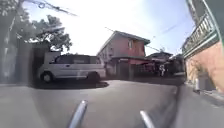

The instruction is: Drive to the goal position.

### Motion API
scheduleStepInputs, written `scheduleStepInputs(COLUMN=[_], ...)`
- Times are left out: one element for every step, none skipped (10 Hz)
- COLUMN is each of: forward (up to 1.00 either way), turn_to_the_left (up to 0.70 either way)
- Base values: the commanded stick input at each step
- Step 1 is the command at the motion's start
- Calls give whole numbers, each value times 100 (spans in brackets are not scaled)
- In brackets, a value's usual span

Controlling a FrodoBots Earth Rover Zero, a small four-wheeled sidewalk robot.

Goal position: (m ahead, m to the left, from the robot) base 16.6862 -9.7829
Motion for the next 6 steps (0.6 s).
scheduleStepInputs(forward=[50, 50, 50, 50, 50, 50], turn_to_the_left=[-50, -50, -50, -50, -50, -50])
